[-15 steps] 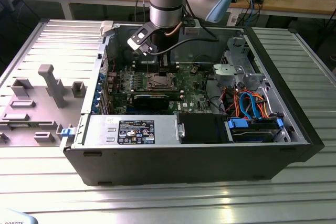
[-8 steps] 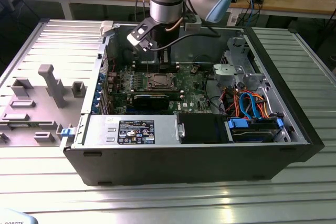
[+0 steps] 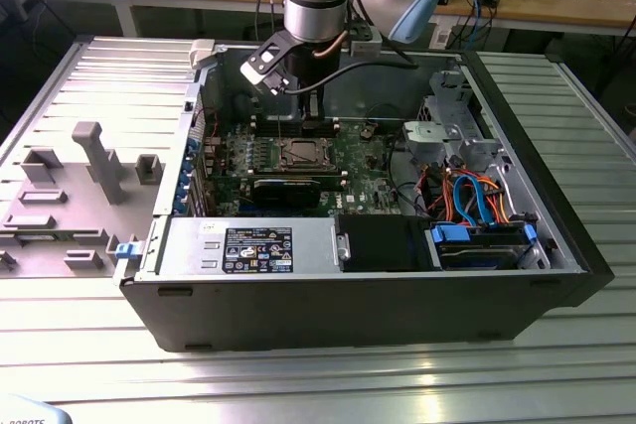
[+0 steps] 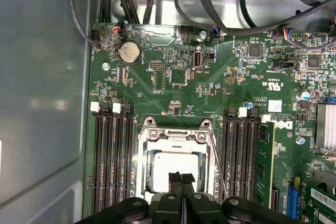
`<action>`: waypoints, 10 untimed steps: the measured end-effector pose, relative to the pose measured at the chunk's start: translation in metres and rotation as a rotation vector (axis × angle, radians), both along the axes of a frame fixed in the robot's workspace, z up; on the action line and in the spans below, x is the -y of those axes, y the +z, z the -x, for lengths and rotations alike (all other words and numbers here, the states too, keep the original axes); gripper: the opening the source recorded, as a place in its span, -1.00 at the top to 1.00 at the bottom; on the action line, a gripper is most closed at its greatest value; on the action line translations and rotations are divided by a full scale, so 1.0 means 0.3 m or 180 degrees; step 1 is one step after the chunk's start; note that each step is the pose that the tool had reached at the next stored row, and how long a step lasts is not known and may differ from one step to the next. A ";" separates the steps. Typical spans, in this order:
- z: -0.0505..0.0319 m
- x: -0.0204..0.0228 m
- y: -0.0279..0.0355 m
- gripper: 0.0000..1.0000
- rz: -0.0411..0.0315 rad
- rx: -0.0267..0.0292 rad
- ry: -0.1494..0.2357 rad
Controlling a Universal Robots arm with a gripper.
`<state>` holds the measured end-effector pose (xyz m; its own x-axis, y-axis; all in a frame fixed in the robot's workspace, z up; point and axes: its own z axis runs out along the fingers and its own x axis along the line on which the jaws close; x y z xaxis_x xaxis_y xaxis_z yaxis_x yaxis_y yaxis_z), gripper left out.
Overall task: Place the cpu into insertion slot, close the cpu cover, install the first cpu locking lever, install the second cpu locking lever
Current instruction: 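Install the first cpu locking lever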
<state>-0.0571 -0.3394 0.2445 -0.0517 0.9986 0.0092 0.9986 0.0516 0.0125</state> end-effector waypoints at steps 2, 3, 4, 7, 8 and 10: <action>0.000 0.000 0.000 0.79 0.0000 0.0000 0.0000; 0.000 0.000 0.000 0.79 0.0000 0.0000 -0.0001; 0.000 0.000 0.000 0.79 0.0000 0.0000 -0.0001; 0.000 0.000 0.001 0.79 0.0000 0.0000 -0.0001; 0.000 0.000 0.003 0.79 0.0001 -0.0001 -0.0001; 0.000 0.000 0.009 0.79 0.0000 0.0000 -0.0001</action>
<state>-0.0571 -0.3394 0.2473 -0.0514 0.9986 0.0092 0.9986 0.0512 0.0125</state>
